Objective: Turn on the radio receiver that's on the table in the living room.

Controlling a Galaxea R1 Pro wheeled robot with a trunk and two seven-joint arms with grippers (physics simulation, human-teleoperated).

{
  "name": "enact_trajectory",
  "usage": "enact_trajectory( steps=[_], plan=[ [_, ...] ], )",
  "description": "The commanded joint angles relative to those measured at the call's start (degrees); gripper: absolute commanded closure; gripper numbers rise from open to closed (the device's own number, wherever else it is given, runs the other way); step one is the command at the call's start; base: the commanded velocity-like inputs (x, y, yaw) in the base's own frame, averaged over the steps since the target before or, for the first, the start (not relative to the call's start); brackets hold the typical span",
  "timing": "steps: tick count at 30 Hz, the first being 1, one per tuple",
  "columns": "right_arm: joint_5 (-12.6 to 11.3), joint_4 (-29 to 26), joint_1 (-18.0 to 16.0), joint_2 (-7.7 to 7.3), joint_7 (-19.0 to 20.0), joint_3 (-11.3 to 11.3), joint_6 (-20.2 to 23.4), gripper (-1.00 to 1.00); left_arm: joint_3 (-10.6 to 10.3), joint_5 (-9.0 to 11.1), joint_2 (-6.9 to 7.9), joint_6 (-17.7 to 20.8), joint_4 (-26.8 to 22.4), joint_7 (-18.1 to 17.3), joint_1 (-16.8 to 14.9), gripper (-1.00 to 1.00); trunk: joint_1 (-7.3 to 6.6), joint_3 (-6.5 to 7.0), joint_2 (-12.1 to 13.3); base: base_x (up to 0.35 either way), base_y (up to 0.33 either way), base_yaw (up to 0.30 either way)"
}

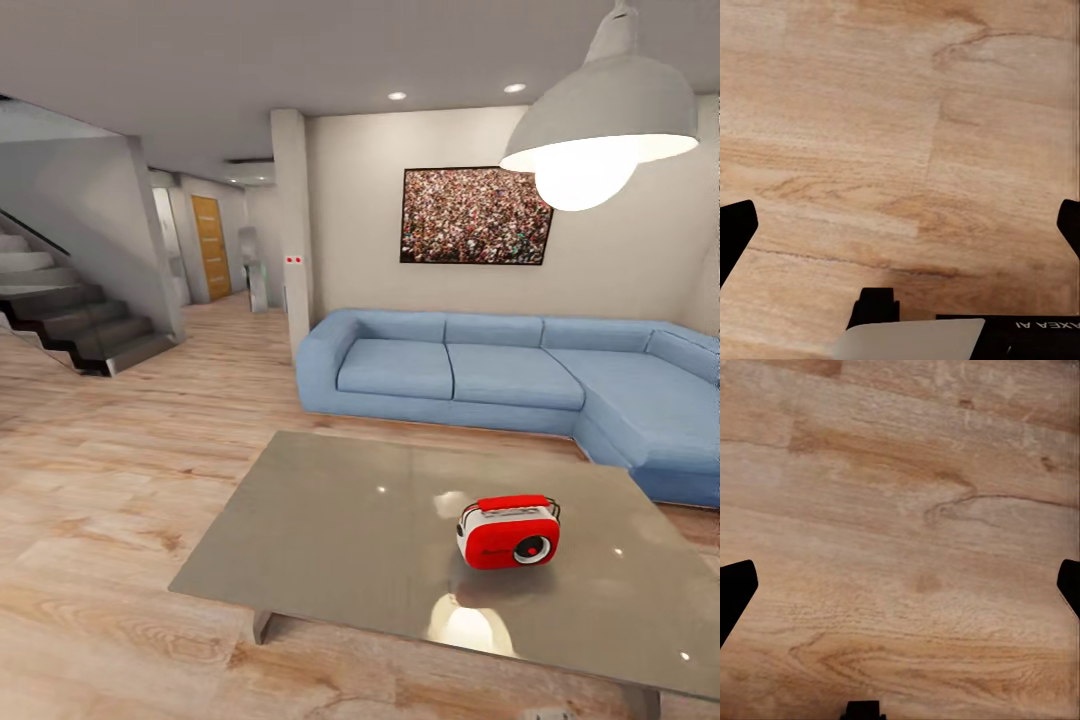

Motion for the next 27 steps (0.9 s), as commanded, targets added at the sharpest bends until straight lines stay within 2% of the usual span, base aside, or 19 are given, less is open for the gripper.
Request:
enact_trajectory(
  steps=[1, 12, 23, 27],
  plan=[
    [0.0, 0.0, 0.0, 0.0, 0.0, 0.0, 0.0, -1.0, 0.0, 0.0, 0.0, 0.0, 0.0, 0.0, 0.0, -1.0, 0.0, 0.0, 0.0, 0.0, -0.295, 0.0],
    [0.0, 0.0, 0.0, 0.0, 0.0, 0.0, 0.0, -1.0, 0.0, 0.0, 0.02, 0.0, 0.0, 0.0, 0.0, -1.0, 0.0, 0.0, 0.0, 0.0, -0.279, 0.0],
    [0.0, 0.0, 0.0, 0.0, 0.0, 0.0, 0.0, -1.0, 0.0, 0.0, 0.04, 0.0, 0.0, 0.0, 0.0, -1.0, 0.0, 0.0, 0.0, 0.0, -0.035, 0.0],
    [0.0, 0.0, 0.0, 0.0, 0.0, 0.0, 0.0, -1.0, 0.1, 0.1, 0.88, 0.0, 0.0, 0.0, 0.0, -1.0, 0.0, 0.0, 0.0, 0.132, 0.071, 0.0]
  ],
)
